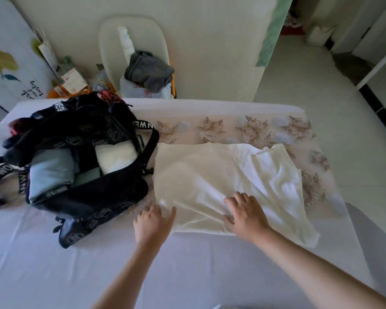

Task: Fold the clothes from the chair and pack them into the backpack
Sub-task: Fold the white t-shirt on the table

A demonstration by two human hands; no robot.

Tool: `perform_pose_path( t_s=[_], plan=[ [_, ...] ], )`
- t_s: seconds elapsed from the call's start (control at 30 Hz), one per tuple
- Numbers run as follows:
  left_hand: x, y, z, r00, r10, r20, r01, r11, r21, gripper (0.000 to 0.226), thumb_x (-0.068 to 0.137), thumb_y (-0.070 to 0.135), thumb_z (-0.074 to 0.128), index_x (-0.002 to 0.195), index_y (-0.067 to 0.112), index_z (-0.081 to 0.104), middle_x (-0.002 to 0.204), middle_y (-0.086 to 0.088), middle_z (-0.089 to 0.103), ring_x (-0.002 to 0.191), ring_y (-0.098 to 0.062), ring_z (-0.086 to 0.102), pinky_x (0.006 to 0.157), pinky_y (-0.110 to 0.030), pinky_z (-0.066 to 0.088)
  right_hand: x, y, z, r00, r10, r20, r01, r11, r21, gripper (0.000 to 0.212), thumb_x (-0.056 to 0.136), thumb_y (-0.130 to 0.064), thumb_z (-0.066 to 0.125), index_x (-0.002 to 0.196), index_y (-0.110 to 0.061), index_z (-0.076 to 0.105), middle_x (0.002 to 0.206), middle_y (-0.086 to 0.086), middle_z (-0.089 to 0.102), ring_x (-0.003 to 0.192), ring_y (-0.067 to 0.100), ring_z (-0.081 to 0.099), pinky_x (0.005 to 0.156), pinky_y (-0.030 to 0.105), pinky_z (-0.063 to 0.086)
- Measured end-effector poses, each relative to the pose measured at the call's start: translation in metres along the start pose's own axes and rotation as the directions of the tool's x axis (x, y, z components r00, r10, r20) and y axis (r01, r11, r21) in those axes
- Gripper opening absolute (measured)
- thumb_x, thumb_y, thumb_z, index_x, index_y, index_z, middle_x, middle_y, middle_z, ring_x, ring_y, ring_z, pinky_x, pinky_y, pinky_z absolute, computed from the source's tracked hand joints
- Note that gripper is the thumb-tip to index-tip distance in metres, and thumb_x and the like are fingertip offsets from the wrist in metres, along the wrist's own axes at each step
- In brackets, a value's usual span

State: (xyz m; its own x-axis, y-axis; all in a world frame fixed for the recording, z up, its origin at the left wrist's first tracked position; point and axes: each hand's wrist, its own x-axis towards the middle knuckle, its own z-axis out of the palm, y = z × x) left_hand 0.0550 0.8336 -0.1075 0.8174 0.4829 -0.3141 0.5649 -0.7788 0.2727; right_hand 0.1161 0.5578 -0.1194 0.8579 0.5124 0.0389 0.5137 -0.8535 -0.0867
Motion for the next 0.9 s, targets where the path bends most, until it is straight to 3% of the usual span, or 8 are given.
perform_pose_path(
  t_s=[0.07,0.23,0.43,0.53,0.6,0.67,0.8,0.9],
  plan=[
    [-0.010,0.001,0.001,0.999,0.037,0.006,-0.034,0.963,-0.268,0.034,0.084,0.048,0.048,0.066,0.019,0.049,0.083,-0.007,0.057,0.091,-0.034,0.056,0.077,-0.038,0.042,-0.011,0.004,0.004,0.994,0.102,0.044,-0.101,0.994,-0.036,0.031,0.070,-0.034,0.075,0.097,-0.021,0.066,0.085,0.000,0.060,0.076,0.025,0.060,0.065,0.037,0.047],
    [-0.030,0.010,-0.025,0.992,-0.093,-0.091,-0.016,0.607,-0.795,0.029,0.100,0.018,0.048,0.071,0.013,0.044,0.067,-0.001,0.048,0.065,-0.020,0.043,0.064,-0.037,0.032,-0.014,0.011,-0.014,0.977,0.205,-0.065,-0.209,0.976,-0.057,0.024,0.067,-0.013,0.087,0.069,-0.021,0.064,0.060,-0.003,0.060,0.061,0.026,0.059,0.058,0.032,0.038],
    [-0.048,-0.021,-0.026,0.998,-0.069,0.010,0.065,0.875,-0.480,0.007,0.097,0.013,0.035,0.099,0.011,0.041,0.083,-0.011,0.055,0.079,-0.034,0.052,0.065,-0.039,0.037,-0.035,0.011,-0.024,0.983,0.042,0.180,-0.035,0.999,-0.041,0.018,0.086,-0.018,0.061,0.101,-0.024,0.069,0.095,-0.003,0.068,0.095,0.026,0.061,0.080,0.037,0.036],
    [-0.049,-0.047,-0.006,0.997,0.039,-0.068,-0.039,0.999,-0.008,0.052,0.078,-0.001,0.052,0.127,0.012,0.042,0.108,-0.015,0.056,0.098,-0.037,0.054,0.081,-0.045,0.046,-0.064,0.020,-0.018,0.947,0.069,0.315,-0.096,0.993,0.072,0.028,0.094,-0.024,0.051,0.115,-0.028,0.069,0.116,-0.007,0.061,0.114,0.019,0.054,0.095,0.032,0.037],
    [-0.046,-0.046,0.000,0.931,0.326,-0.167,-0.303,0.941,0.149,0.071,0.061,-0.005,0.063,0.127,0.017,0.051,0.112,-0.010,0.052,0.100,-0.035,0.052,0.084,-0.044,0.047,-0.083,0.030,-0.011,0.965,0.172,0.200,-0.195,0.975,0.104,0.025,0.088,-0.017,0.063,0.110,-0.023,0.071,0.112,-0.002,0.062,0.108,0.025,0.059,0.090,0.036,0.044],
    [-0.046,-0.029,0.002,0.820,0.572,-0.039,-0.562,0.815,0.138,0.067,0.066,0.002,0.066,0.126,0.028,0.054,0.119,-0.001,0.052,0.107,-0.029,0.053,0.086,-0.041,0.047,-0.099,0.039,-0.008,0.930,0.362,0.067,-0.367,0.925,0.097,0.032,0.078,-0.011,0.074,0.109,-0.017,0.070,0.115,0.006,0.061,0.104,0.034,0.060,0.080,0.043,0.050],
    [-0.046,0.010,0.014,0.763,0.568,0.307,-0.631,0.759,0.164,0.047,0.092,0.041,0.056,0.138,0.038,0.045,0.134,0.004,0.041,0.128,-0.020,0.039,0.103,-0.037,0.037,-0.115,0.062,-0.024,0.645,0.752,0.138,-0.758,0.652,-0.007,0.054,0.089,-0.028,0.064,0.139,-0.012,0.049,0.140,0.017,0.049,0.121,0.039,0.048,0.091,0.045,0.044],
    [-0.048,0.026,0.023,0.733,0.647,0.210,-0.680,0.702,0.212,0.050,0.085,0.054,0.060,0.129,0.032,0.050,0.125,0.002,0.045,0.120,-0.021,0.046,0.097,-0.036,0.040,-0.120,0.076,-0.033,0.537,0.828,0.159,-0.843,0.521,0.132,0.020,0.089,-0.035,0.051,0.095,-0.020,0.063,0.100,0.010,0.066,0.101,0.036,0.059,0.086,0.039,0.039]
  ],
)
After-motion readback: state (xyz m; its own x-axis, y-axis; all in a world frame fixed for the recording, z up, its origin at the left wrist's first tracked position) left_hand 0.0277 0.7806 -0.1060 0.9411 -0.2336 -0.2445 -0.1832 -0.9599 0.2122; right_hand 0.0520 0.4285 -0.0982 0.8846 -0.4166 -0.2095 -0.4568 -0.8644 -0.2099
